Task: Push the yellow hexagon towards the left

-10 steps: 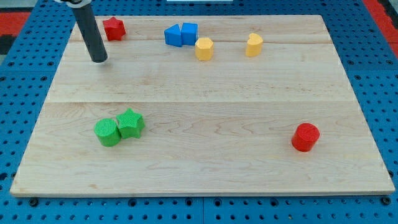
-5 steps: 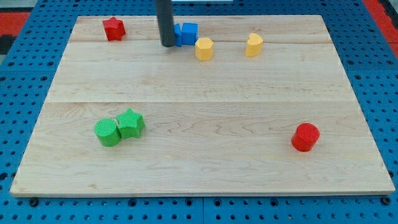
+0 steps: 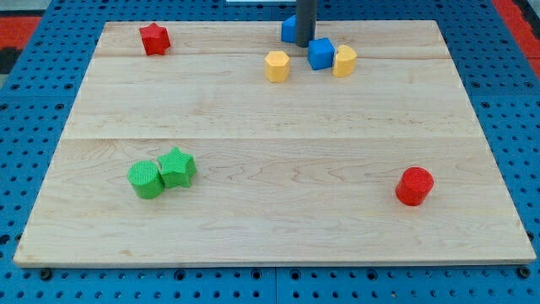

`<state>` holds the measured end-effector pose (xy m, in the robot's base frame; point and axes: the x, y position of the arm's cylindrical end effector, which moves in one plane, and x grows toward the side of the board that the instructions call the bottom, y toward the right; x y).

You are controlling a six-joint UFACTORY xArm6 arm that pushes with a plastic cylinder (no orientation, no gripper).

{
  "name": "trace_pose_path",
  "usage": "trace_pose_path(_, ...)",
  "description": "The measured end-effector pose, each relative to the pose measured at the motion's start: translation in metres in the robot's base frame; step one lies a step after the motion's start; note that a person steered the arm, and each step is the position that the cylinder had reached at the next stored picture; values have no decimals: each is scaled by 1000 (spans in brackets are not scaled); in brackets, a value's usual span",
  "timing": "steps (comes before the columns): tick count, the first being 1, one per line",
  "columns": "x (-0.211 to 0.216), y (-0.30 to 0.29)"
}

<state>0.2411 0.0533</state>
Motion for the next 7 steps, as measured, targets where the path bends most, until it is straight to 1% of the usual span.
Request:
trace_pose_path(1,24,-8)
trace_pose_path(2,58,-10)
trace_pose_path(3,65,-22)
trace_pose_path(4,62,-78)
trace_pose_path(5,62,-91)
trace_pose_path(7,62,-91)
